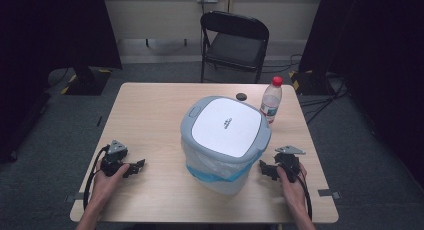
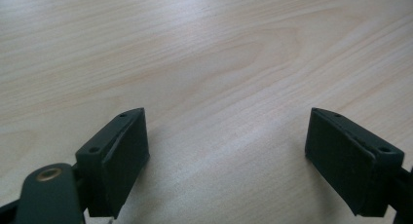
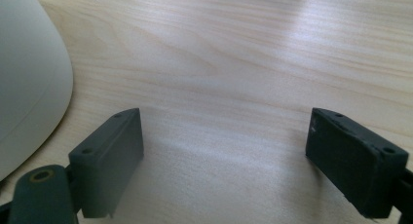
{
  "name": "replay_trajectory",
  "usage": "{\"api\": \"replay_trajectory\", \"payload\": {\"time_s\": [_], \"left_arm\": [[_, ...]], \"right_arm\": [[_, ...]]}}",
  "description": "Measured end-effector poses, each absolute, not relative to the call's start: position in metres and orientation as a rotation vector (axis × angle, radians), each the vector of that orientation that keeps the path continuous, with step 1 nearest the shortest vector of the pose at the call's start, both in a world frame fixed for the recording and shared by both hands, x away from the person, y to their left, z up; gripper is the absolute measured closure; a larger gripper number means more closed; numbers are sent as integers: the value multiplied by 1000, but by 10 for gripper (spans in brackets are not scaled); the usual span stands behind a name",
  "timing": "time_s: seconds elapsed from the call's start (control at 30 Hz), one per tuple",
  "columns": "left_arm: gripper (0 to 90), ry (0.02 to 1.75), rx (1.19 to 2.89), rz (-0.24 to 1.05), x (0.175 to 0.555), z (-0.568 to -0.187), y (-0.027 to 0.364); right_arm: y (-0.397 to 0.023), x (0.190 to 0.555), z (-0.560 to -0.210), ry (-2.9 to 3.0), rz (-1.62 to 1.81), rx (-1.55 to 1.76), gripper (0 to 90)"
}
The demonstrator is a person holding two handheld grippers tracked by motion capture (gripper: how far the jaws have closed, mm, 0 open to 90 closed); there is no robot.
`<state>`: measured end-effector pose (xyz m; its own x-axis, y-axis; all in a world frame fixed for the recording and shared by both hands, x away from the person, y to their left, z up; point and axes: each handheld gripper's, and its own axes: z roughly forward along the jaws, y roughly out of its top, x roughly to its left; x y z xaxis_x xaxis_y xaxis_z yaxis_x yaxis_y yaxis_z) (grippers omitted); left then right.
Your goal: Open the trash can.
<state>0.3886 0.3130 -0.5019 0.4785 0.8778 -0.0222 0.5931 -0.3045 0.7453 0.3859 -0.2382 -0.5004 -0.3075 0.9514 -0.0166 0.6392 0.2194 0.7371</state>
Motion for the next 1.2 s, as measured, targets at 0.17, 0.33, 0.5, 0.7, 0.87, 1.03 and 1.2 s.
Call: {"api": "replay_trajectory", "payload": {"time_s": [0.17,0.33,0.5,0.7,0.87,1.03,1.2], "left_arm": [[210,1231,2010,517,389,-501,311],[238,1187,2040,504,387,-495,293],[238,1087,2007,438,387,-482,271],[292,1020,1995,372,392,-473,247],[306,985,1961,292,398,-476,226],[308,965,1973,271,405,-486,200],[303,951,1964,224,418,-491,193]], "right_arm": [[-238,386,-500,2027,877,1465,123],[-238,385,-500,2038,882,1461,130],[-233,380,-497,2091,885,1433,167],[-227,367,-488,2150,915,1378,175],[-222,354,-484,2172,981,1351,186],[-213,334,-475,2169,1057,1317,196],[-206,326,-472,2167,1097,1304,205]]}}
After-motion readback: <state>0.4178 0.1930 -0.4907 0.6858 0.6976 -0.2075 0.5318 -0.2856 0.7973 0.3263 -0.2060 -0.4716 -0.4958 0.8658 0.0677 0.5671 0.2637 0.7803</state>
